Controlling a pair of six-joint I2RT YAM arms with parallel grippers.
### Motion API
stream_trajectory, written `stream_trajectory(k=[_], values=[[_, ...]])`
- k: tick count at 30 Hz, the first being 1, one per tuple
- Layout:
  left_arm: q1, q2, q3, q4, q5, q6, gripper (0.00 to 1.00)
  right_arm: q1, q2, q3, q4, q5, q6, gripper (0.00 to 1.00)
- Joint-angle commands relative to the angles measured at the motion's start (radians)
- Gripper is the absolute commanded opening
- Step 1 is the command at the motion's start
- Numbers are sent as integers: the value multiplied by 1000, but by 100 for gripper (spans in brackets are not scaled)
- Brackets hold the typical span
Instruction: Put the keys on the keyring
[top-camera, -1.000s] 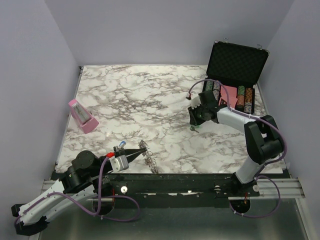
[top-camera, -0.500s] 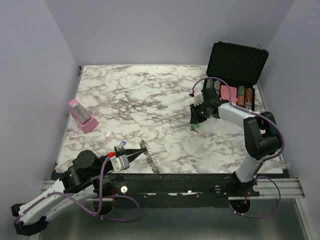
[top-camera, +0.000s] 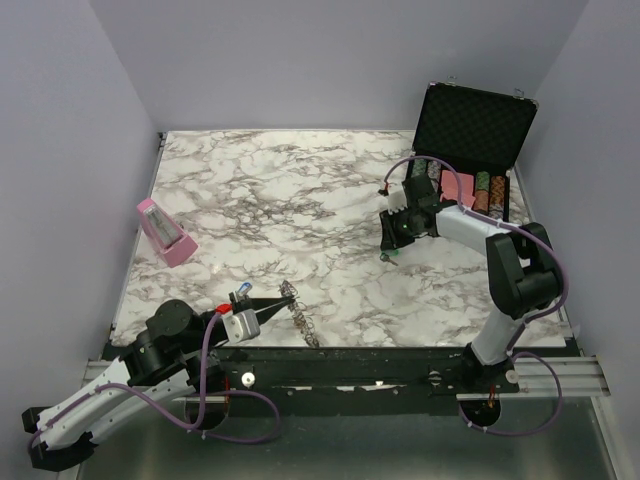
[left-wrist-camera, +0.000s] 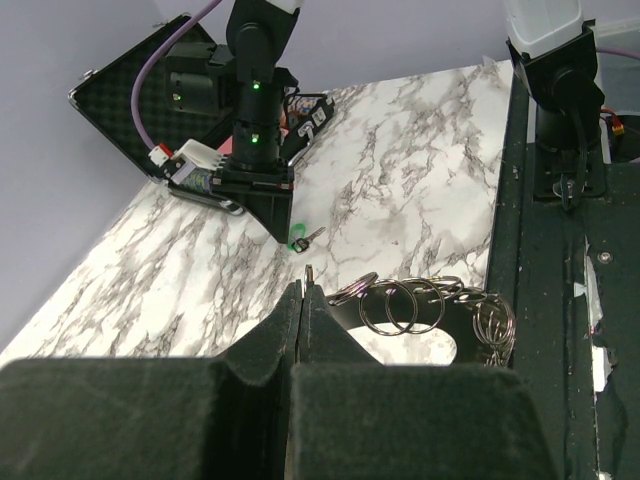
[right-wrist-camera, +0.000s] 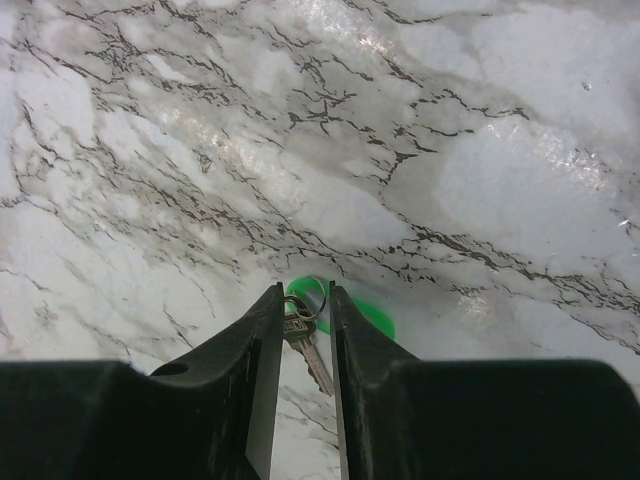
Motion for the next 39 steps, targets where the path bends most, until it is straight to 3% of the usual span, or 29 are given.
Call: stream_trajectory(k=[1, 39], values=[[-7, -1, 4, 20, -11, 7, 0, -5, 23, 16, -29, 27, 7, 33], [-7, 0, 7, 16, -10, 8, 0, -8, 39, 36, -65, -35, -2, 25]])
